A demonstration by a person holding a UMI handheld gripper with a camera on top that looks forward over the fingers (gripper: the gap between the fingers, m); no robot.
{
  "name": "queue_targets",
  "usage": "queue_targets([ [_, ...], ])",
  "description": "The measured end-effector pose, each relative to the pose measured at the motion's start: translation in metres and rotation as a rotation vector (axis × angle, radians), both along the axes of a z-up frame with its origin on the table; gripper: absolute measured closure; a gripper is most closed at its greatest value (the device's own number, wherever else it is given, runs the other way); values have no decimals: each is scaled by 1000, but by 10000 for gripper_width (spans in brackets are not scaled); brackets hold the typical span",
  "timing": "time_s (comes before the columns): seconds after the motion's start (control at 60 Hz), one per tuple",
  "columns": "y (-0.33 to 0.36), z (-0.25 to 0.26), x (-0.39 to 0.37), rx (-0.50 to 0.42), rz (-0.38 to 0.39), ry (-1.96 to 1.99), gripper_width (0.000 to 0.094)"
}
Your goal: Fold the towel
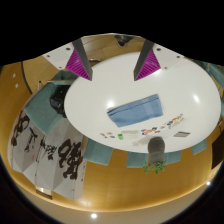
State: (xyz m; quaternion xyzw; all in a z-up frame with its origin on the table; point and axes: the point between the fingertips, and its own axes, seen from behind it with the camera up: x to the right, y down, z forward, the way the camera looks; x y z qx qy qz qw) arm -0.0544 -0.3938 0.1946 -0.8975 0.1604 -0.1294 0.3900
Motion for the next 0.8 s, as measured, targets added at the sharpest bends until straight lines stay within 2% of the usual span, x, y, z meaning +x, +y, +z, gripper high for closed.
queue_targets([
  [0.1,28,-9,-27,-10,66,11,66],
  [0.117,19,-5,-18,-14,90,17,66],
  [0.317,99,-46,-85,-29,278,62,66],
  [0.517,203,-85,-137,26,459,89,64],
  [0.65,283,-118,-156,68,530,82,65],
  [0.8,351,-159,-159,82,575,35,64],
])
